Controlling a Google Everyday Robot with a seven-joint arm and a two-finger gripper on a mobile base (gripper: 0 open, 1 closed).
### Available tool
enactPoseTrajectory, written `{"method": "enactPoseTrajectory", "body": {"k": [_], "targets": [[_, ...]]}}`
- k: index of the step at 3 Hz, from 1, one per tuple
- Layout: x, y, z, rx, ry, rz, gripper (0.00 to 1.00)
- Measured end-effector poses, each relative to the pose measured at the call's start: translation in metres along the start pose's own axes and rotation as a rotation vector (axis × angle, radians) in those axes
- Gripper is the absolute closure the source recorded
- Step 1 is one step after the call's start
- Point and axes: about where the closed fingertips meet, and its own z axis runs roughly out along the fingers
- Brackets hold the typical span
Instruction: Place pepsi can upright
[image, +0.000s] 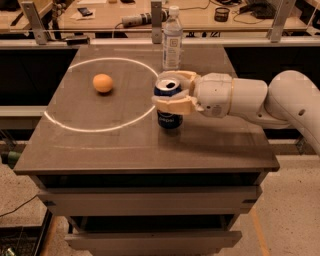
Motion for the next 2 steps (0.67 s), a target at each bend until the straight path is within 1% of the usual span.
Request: {"method": "enactPoseTrajectory", "body": {"k": [1, 2], "targets": [[0.0047, 0.0049, 0.0006, 0.003, 0.002, 0.024, 1.0], [0.0047, 0.0063, 0.0021, 0.032, -0.027, 0.031, 1.0]]}}
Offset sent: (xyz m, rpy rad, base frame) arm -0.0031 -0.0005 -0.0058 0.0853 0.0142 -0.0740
